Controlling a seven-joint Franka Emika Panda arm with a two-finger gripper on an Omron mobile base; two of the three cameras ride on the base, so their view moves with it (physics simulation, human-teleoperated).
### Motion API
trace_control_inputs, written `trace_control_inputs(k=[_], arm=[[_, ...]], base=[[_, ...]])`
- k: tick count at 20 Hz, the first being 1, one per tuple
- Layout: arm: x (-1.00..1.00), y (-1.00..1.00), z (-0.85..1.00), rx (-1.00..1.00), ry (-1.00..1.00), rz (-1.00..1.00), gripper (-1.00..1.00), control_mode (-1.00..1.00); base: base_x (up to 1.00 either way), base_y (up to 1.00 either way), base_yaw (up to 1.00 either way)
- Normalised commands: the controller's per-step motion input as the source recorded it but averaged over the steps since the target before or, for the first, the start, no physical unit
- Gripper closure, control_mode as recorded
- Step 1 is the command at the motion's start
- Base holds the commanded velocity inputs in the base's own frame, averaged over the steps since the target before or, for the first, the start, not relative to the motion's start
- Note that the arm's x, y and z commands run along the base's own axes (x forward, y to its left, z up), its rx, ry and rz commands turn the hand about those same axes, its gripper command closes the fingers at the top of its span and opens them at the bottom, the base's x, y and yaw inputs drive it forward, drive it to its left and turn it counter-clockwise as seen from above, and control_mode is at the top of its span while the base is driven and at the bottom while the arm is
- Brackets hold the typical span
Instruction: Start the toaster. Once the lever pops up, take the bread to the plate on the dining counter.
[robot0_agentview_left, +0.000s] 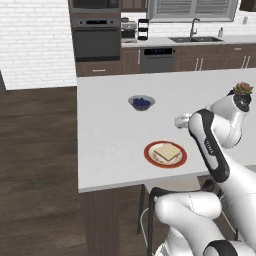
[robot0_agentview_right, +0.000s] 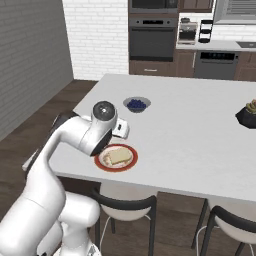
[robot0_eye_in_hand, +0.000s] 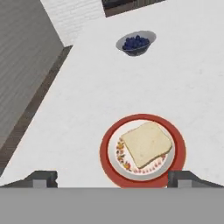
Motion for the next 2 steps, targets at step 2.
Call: trace_control_inputs(k=[2], arm=[[0.06,0.09,0.91,0.17,0.0,0.0,-1.0,-1.0]], base=[[0.0,0.0,0.0]])
